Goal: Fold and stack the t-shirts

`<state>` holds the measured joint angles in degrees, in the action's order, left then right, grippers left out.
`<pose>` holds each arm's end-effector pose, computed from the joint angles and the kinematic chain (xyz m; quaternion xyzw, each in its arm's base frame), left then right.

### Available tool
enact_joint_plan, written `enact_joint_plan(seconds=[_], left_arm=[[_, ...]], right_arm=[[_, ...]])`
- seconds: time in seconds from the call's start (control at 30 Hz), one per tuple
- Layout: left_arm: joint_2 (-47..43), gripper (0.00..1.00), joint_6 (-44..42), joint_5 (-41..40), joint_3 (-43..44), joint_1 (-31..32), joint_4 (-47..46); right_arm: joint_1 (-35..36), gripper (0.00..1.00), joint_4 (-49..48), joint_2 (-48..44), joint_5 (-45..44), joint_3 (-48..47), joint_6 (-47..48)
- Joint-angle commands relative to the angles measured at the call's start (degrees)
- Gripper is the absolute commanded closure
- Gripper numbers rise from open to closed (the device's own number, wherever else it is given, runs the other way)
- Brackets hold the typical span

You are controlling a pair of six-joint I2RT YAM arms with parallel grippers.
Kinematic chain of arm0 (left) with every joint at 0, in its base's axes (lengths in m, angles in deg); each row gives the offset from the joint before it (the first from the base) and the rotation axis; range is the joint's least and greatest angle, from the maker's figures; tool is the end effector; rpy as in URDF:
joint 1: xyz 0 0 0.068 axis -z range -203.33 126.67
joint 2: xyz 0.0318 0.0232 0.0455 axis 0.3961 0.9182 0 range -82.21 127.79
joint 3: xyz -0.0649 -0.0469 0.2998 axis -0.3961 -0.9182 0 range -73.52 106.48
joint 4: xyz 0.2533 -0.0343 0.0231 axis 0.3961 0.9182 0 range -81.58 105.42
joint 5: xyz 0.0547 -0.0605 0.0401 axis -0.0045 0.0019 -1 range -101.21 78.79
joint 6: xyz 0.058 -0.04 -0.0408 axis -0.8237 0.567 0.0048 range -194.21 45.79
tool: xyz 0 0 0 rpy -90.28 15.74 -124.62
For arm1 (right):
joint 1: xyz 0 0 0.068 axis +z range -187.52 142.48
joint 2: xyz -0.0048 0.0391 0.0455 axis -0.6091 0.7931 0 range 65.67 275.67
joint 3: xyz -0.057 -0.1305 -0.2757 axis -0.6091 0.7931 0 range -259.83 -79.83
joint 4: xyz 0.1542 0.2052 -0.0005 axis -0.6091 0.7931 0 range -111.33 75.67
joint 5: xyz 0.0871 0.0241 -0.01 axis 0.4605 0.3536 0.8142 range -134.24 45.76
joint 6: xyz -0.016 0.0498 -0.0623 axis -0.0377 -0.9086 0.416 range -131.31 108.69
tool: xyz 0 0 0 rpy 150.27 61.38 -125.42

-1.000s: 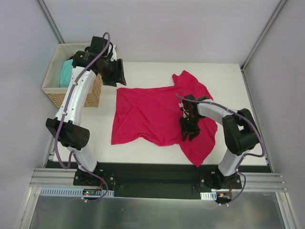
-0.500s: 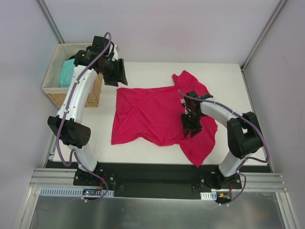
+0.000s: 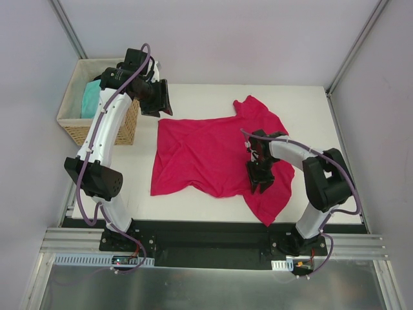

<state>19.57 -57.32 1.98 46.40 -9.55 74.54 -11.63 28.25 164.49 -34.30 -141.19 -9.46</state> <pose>0.3716 -0.1077 0.4354 0.0161 0.9281 -0.1976 0.3150 0.2652 0.1424 0.1709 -0.2409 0.9663 0.0901 0.0071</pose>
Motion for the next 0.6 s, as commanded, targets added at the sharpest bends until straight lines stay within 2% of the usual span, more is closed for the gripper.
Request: enact_joint_plan(seconds=[0.0,0.13,0.23,0.43,0.47,0.57], left_arm=[[-1.14,0.51,0.43,0.17,2.51,-0.51,1.55],[-1.23,0.52,0.43,0.17,2.69,-0.42,1.72],[-1.23,0.51,0.52,0.17,2.95,-0.51,1.81],[-0.97,0.52,0.43,0.34,2.95,-0.51,1.9],[-0.88,0.52,0.43,0.34,2.95,-0.51,1.81],[-0.53,0.52,0.43,0.7,3.13,-0.42,1.81]], right_arm=[[-0.22,0.6,0.25,0.93,1.31,-0.86,0.79],[-0.23,0.64,-0.45,2.33,1.75,-2.18,1.23],[-0.23,0.71,-0.8,3.56,2.46,-3.06,1.41],[-0.23,0.9,-0.98,2.95,3.16,-2.36,1.05],[-0.23,0.97,-0.89,2.95,3.42,-2.27,1.05],[-0.23,0.99,-0.37,2.25,4.21,-2.01,0.97]])
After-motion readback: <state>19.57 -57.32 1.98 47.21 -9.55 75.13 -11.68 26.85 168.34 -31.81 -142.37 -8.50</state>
